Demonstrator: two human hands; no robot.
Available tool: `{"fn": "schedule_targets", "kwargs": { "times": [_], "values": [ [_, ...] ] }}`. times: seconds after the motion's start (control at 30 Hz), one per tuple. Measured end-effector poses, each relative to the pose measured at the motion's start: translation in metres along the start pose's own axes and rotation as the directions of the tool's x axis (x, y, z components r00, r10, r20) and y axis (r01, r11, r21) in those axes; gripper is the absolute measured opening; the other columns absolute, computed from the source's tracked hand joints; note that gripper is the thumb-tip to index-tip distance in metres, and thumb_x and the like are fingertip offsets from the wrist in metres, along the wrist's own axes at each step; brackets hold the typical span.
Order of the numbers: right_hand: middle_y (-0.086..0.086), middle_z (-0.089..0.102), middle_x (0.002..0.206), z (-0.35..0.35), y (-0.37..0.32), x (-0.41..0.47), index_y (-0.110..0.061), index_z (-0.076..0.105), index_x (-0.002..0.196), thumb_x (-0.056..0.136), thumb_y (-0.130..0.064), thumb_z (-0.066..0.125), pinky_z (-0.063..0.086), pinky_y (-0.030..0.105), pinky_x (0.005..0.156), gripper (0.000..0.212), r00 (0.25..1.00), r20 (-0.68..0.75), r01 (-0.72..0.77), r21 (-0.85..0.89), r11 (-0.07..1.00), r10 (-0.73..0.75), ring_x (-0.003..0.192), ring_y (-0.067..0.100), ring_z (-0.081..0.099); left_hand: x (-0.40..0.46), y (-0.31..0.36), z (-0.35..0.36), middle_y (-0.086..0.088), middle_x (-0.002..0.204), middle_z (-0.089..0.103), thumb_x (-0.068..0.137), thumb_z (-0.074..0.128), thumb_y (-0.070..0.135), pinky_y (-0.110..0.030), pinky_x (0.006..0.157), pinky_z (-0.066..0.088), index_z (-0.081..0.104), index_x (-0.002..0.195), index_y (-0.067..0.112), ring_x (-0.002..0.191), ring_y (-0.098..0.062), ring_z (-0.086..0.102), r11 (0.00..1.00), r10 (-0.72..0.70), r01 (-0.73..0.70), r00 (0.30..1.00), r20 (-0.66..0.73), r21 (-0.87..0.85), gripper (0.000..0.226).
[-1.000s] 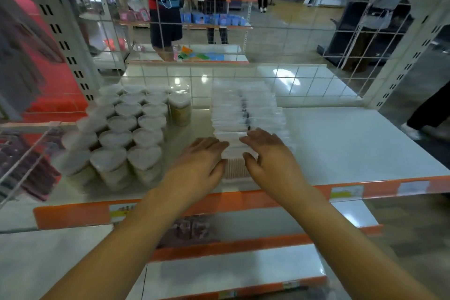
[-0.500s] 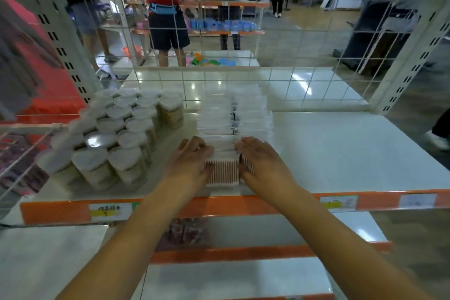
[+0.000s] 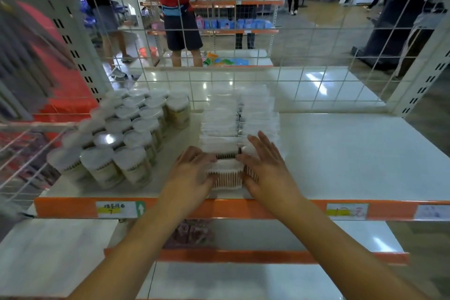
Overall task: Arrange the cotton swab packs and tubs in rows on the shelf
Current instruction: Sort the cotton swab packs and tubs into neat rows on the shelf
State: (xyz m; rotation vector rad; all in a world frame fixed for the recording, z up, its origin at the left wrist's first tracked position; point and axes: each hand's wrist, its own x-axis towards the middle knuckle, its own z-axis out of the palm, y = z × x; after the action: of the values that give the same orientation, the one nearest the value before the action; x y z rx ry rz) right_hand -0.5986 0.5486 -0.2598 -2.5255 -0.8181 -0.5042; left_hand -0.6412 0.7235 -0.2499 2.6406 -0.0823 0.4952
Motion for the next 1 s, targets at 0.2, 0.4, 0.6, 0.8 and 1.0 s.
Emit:
{"fn": "schedule_targets", "kwargs": {
  "times": [0.2,0.4,0.6,0.8,1.0],
  "values": [
    [0.021,0.050,0.132,-0.004,-0.004,-0.007,-0.010,0.069,0.099,0.072,-0.018,0.064,0.034,0.058,0.099,0.028,1.000,0.029,-0.011,0.070,0.997,0.009,0.133,0.037,0.027,-0.011,0.008,0.004,0.012,0.092,0.056,0.067,0.060,0.030,0.000,0.074,0.034,0.063,0.093,0.025,0.083,0.003,0.048,0.948,-0.077,0.067,0.997,-0.020,-0.311,0.027],
    [-0.005,0.045,0.135,-0.036,-0.018,-0.004,-0.019,0.056,0.123,0.083,-0.024,0.067,0.032,0.017,0.098,0.041,0.979,0.129,-0.199,0.417,0.887,0.159,0.124,0.010,0.041,-0.010,0.032,-0.009,0.007,0.087,0.055,0.076,0.072,0.007,-0.026,0.062,0.053,0.056,0.094,0.029,0.070,-0.004,0.062,0.629,-0.272,0.127,0.960,-0.064,-0.767,0.033],
    [-0.002,0.061,0.098,-0.054,-0.026,-0.015,-0.031,0.049,0.116,0.077,-0.009,0.070,0.056,0.023,0.065,0.049,0.897,0.281,-0.391,0.865,0.315,0.342,0.075,0.010,0.068,-0.011,0.052,-0.019,0.001,0.084,0.067,0.067,0.068,0.003,-0.023,0.061,0.055,0.057,0.101,0.019,0.074,-0.011,0.069,0.247,-0.403,0.110,0.915,0.001,-0.963,0.039],
    [0.011,0.063,0.084,-0.048,-0.021,-0.017,-0.020,0.057,0.107,0.078,-0.006,0.067,0.056,0.027,0.062,0.034,0.839,0.352,-0.426,0.899,0.098,0.415,0.074,0.020,0.067,-0.021,0.053,-0.014,-0.007,0.089,0.069,0.061,0.064,0.002,-0.024,0.060,0.055,0.053,0.115,0.016,0.077,-0.016,0.069,0.047,-0.309,0.275,0.918,0.248,-0.960,0.057],
    [0.014,0.062,0.087,-0.051,-0.019,-0.016,-0.015,0.056,0.113,0.080,-0.006,0.066,0.055,0.026,0.059,0.036,0.839,0.320,-0.396,0.914,0.089,0.441,0.072,0.018,0.067,-0.030,0.053,-0.010,-0.010,0.092,0.070,0.064,0.065,0.004,-0.027,0.056,0.056,0.056,0.111,0.005,0.079,-0.021,0.067,0.036,-0.213,0.401,0.898,0.385,-0.915,0.048]
  ]
}}
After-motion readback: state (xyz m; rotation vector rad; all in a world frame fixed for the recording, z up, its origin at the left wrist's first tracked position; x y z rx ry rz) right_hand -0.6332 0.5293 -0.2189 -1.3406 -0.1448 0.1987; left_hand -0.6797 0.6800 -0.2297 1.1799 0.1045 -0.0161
